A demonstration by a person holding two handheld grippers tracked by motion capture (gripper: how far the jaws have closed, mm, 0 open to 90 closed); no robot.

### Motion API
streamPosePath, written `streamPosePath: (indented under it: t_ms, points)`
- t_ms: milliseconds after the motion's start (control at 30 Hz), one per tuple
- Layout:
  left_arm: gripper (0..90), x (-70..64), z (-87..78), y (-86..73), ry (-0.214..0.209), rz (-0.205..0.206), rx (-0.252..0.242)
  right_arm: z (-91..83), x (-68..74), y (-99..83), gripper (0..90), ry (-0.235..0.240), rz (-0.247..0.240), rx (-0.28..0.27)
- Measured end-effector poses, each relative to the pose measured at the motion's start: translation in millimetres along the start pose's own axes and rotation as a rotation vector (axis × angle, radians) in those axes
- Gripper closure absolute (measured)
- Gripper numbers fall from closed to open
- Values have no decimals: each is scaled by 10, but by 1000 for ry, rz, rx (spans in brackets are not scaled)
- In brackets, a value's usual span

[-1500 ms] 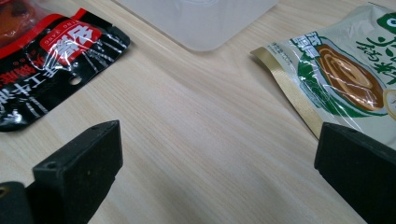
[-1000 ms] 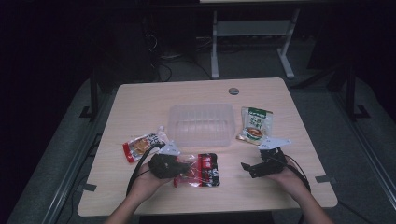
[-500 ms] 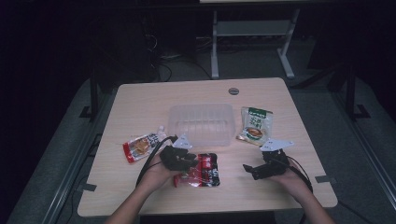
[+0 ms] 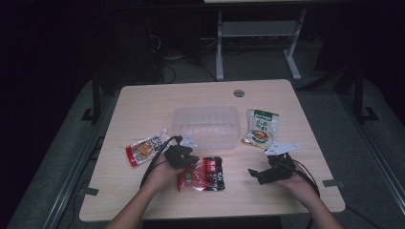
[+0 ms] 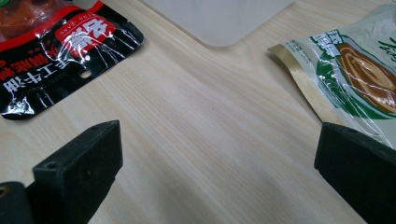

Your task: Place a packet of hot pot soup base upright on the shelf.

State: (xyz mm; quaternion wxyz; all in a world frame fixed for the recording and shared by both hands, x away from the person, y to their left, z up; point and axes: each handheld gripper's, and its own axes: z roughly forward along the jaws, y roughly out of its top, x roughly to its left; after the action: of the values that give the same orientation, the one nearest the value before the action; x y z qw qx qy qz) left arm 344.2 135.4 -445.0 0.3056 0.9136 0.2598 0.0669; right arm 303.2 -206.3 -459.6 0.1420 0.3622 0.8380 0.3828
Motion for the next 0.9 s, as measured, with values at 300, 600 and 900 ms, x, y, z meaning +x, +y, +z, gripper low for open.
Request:
streamPosePath:
  t_ms: [300,600,900]
  points:
    - [895,-137,-106,-93,-9,-18,1,-3,-4,-1,7,0,-3,2]
    - [893,-149,-423,-293,1,-62,-45,-9,1,-6,7,2,6,-6]
    - [878,-224,-472,-536,27,-154,-25,-3,43,13,6,38,4,13]
